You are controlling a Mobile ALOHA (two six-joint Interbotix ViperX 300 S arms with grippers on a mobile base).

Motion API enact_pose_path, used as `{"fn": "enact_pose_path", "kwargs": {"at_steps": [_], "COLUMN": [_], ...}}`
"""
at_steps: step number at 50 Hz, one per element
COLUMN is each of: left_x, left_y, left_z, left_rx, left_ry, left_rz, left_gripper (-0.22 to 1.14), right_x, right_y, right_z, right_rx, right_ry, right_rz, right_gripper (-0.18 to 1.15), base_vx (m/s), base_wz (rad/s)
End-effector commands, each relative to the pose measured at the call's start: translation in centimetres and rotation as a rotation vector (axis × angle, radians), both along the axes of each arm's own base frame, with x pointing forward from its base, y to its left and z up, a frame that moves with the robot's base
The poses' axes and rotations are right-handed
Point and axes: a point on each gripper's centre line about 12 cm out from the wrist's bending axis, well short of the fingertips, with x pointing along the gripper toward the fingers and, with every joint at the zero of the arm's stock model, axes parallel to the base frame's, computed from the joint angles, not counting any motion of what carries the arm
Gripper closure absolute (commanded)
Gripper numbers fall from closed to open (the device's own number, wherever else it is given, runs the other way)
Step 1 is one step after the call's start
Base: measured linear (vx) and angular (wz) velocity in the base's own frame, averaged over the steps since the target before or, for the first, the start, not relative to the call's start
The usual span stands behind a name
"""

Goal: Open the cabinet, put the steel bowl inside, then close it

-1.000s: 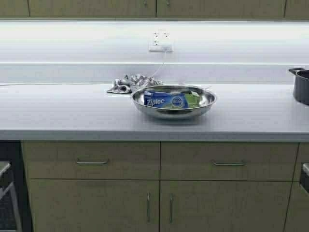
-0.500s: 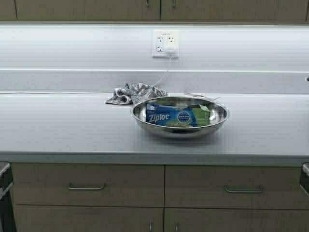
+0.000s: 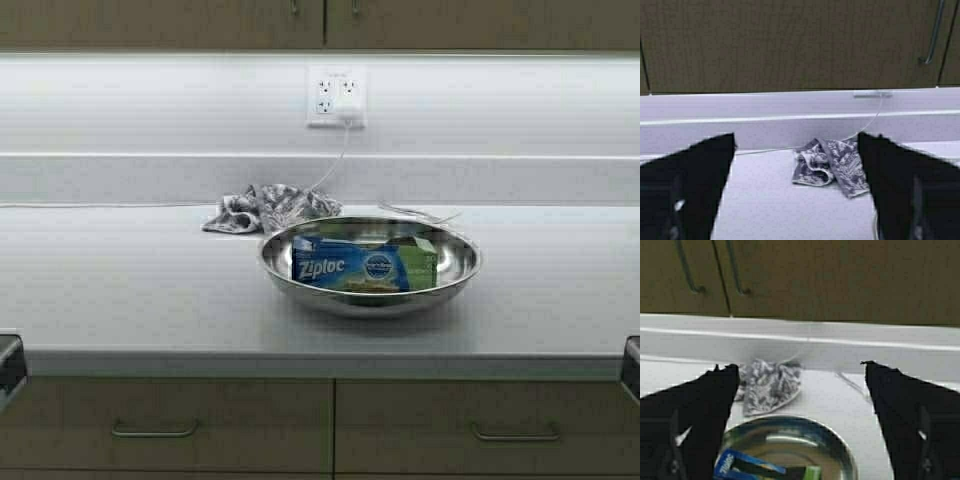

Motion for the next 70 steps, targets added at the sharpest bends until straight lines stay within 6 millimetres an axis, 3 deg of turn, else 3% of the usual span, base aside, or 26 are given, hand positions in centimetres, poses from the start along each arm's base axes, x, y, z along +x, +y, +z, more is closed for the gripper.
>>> {"fn": "enact_pose_path", "kwargs": {"at_steps": [1, 11, 19, 31, 38, 47, 64, 70], "left_x": [0.2, 1.5, 4.1, 10.5, 14.7, 18.5, 23.2, 24.3], "left_y": [-1.2, -3.3, -5.8, -13.3, -16.8, -19.3, -21.0, -21.6], "left_z": [0.9, 0.6, 1.1, 1.5, 2.1, 1.8, 0.8, 0.4], "left_rx": [0.000, 0.000, -0.028, -0.027, -0.088, -0.084, -0.123, -0.129], "left_ry": [-0.017, 0.011, 0.000, -0.044, -0.139, -0.188, -0.223, -0.231], "left_rz": [-0.057, -0.139, -0.206, -0.298, -0.211, -0.163, -0.070, -0.056], "left_gripper": [-0.10, -0.10, -0.10, -0.10, -0.10, -0.10, -0.10, -0.10], "right_x": [1.3, 4.1, 7.1, 11.8, 14.6, 17.3, 22.2, 23.8], "right_y": [1.9, 6.3, 9.8, 14.0, 15.2, 16.7, 18.5, 18.3], "right_z": [1.3, 1.7, 2.3, 3.7, 4.0, 4.1, 3.7, 3.1], "right_rx": [0.015, 0.008, 0.011, 0.048, 0.042, 0.005, 0.058, 0.055], "right_ry": [-0.045, -0.064, -0.084, -0.108, -0.103, -0.120, -0.112, -0.110], "right_rz": [0.056, 0.159, 0.180, 0.088, 0.014, -0.026, -0.082, -0.105], "right_gripper": [-0.07, -0.07, -0.07, -0.07, -0.07, -0.07, -0.07, -0.07], "base_vx": [0.11, 0.08, 0.03, 0.00, -0.01, 0.00, 0.01, 0.02], "base_wz": [-0.04, -0.01, 0.00, 0.00, 0.00, 0.00, 0.00, -0.01]}}
